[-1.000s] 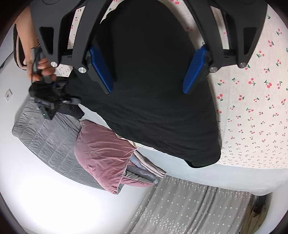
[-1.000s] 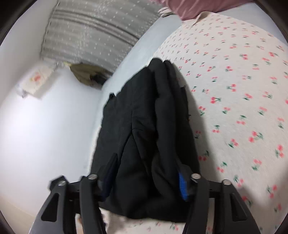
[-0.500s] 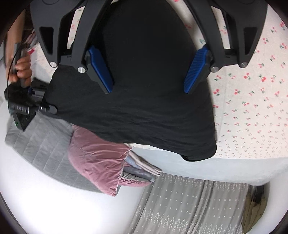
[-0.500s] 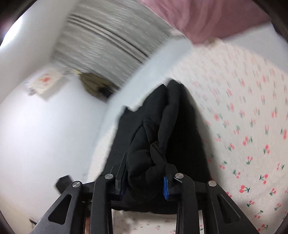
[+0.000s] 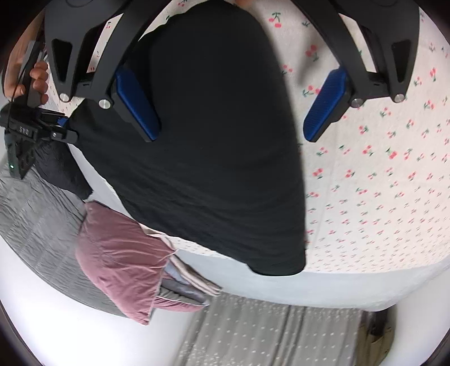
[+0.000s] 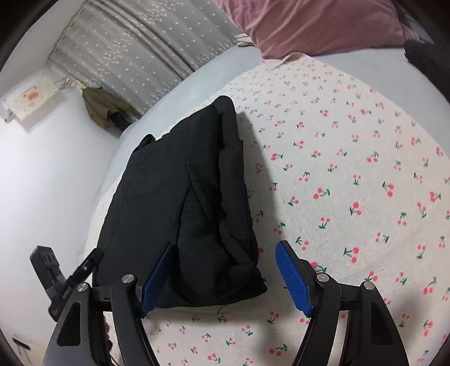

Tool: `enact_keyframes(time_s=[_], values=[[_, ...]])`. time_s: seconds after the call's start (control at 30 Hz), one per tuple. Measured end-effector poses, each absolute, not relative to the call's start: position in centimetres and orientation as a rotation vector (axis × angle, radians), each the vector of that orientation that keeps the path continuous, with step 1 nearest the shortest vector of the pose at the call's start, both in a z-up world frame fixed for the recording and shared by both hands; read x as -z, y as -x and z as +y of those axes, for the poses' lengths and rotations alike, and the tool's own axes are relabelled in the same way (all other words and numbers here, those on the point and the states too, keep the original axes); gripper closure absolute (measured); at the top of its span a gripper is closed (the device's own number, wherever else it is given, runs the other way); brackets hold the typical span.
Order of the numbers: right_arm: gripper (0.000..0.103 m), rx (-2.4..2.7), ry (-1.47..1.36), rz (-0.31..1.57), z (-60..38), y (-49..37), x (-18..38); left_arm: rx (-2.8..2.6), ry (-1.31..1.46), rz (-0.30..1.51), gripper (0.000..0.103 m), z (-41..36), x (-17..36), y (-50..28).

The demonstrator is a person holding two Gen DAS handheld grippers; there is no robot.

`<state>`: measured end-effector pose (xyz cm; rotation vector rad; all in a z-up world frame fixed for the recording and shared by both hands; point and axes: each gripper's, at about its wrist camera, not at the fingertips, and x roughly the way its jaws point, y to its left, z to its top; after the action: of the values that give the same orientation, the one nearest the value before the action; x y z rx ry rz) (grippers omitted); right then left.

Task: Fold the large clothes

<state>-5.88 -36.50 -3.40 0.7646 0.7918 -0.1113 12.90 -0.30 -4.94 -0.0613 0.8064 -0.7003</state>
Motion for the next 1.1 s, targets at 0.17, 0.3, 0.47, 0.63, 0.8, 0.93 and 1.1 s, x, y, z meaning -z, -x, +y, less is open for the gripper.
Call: enact_keyframes(time_s=[0.17, 0.3, 0.47, 0.63, 0.8, 0.93, 1.1], values=[[0.021, 0.128, -0.707, 0.787, -36.4, 6.0, 2.8, 0.671, 0.048, 0.84, 0.001, 0.2, 4.5, -12.9], [0.019, 0.109, -0.76, 0.75, -37.2, 6.6, 2.1, 0.715, 0.115, 0.949, 0.001, 1.2, 4.8, -14.0], [0.015, 0.117, -0.829, 0.642, -39.4, 6.1, 1.4, 0.779, 0.243, 1.105, 0.001, 2.0, 5.9, -16.8], [0.013, 0.05, -0.989, 0.635, -41.8, 3.6, 3.1, 0.808, 0.384, 1.163, 0.001, 2.6, 7.8, -20.1], [0.013, -0.01, -1.215, 0.658, -43.7, 0.6, 7.3, 0.887, 0.48, 1.17, 0.001, 2.3, 9.5, -21.4], [0.013, -0.049, -1.251, 0.731, -43.8, -1.6, 9.5, 0.981, 0.521, 1.245, 0.001, 1.2, 11.0, -22.4], [0.013, -0.15, -1.309, 0.782, -44.0, -3.3, 11.2, 1.047, 0.591, 1.307, 0.0, 0.6, 12.6, -22.9]])
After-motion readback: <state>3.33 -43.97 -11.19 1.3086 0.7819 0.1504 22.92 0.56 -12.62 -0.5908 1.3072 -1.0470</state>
